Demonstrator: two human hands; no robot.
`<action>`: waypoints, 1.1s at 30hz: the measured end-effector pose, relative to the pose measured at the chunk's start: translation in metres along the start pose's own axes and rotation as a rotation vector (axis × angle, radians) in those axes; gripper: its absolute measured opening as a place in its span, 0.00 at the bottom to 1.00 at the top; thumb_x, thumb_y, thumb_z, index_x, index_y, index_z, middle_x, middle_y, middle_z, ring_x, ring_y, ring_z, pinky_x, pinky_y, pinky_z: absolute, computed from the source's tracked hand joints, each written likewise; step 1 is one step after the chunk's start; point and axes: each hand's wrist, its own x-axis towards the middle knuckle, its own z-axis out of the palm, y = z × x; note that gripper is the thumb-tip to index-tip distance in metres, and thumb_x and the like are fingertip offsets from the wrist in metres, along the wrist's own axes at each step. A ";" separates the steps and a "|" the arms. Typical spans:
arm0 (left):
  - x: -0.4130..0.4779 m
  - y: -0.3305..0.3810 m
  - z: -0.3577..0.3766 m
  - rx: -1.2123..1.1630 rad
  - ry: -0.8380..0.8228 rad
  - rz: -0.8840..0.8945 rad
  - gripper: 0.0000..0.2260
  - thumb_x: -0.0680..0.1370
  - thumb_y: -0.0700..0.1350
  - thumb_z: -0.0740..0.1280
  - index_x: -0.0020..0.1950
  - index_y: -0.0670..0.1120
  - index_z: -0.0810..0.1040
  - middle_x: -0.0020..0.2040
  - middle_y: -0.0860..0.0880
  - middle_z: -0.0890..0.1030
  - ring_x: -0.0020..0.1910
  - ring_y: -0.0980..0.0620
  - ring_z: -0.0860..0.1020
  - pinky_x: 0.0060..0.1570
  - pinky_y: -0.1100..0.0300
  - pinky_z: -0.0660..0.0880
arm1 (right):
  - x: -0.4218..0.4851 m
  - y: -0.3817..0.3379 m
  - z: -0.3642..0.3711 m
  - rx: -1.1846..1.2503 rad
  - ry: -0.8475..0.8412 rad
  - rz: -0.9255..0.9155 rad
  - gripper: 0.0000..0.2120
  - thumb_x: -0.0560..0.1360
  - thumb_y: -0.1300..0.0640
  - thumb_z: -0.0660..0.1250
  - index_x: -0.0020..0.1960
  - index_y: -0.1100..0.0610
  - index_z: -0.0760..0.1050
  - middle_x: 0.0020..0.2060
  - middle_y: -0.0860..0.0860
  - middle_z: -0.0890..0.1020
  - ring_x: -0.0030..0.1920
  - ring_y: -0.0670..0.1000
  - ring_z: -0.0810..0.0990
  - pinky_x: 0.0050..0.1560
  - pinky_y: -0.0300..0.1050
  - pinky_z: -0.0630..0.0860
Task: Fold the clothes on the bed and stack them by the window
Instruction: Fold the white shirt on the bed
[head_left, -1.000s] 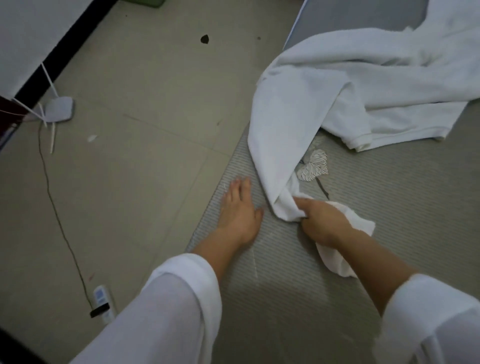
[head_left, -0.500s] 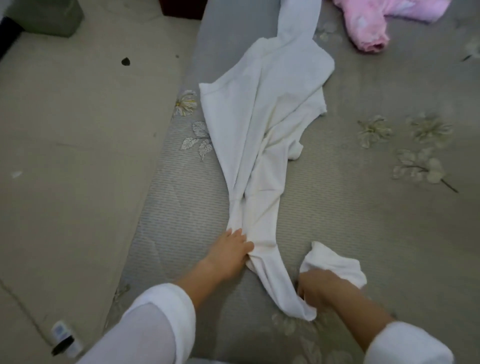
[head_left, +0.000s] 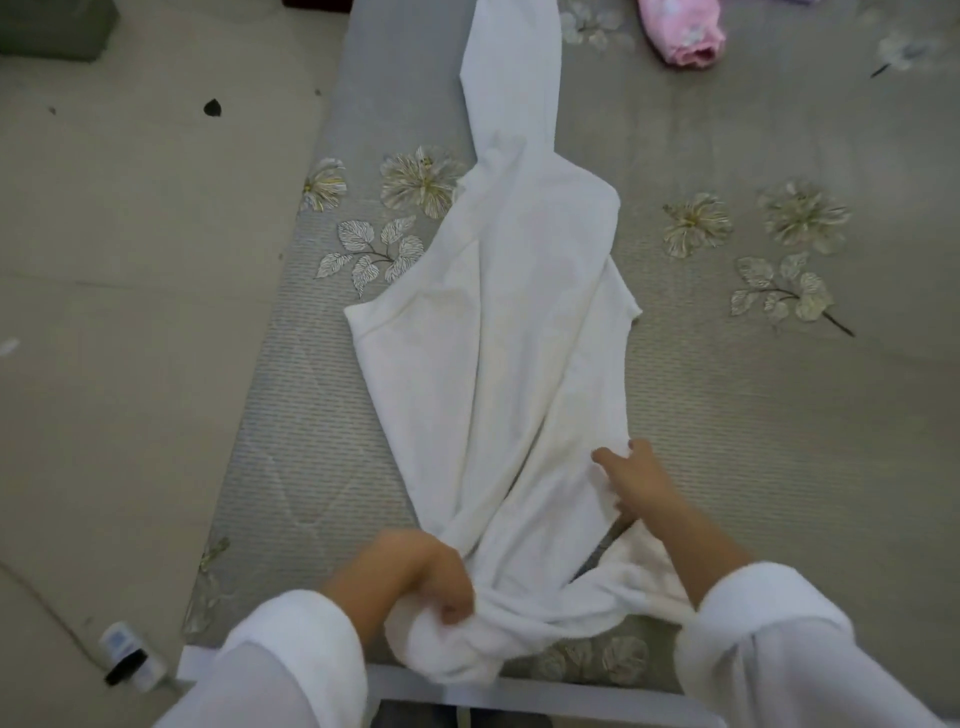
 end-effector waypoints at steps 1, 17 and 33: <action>-0.004 -0.006 -0.006 0.083 0.040 -0.058 0.24 0.71 0.51 0.65 0.65 0.42 0.72 0.63 0.41 0.74 0.59 0.41 0.75 0.54 0.52 0.72 | 0.002 0.002 0.007 0.016 0.045 0.006 0.33 0.75 0.52 0.67 0.74 0.62 0.58 0.67 0.60 0.66 0.63 0.62 0.71 0.62 0.53 0.72; 0.001 0.003 -0.083 -0.365 1.054 0.138 0.09 0.77 0.44 0.60 0.46 0.46 0.79 0.42 0.51 0.80 0.45 0.48 0.78 0.40 0.58 0.71 | 0.021 -0.026 0.039 -0.009 -0.297 -0.054 0.15 0.69 0.51 0.75 0.34 0.59 0.74 0.25 0.51 0.78 0.23 0.48 0.74 0.25 0.36 0.68; 0.072 0.169 -0.205 0.342 1.097 0.227 0.23 0.80 0.48 0.59 0.75 0.53 0.58 0.66 0.37 0.65 0.62 0.35 0.68 0.62 0.46 0.68 | 0.013 0.045 0.038 -0.084 -0.534 -0.250 0.09 0.68 0.59 0.73 0.35 0.55 0.74 0.32 0.47 0.76 0.32 0.42 0.73 0.28 0.30 0.66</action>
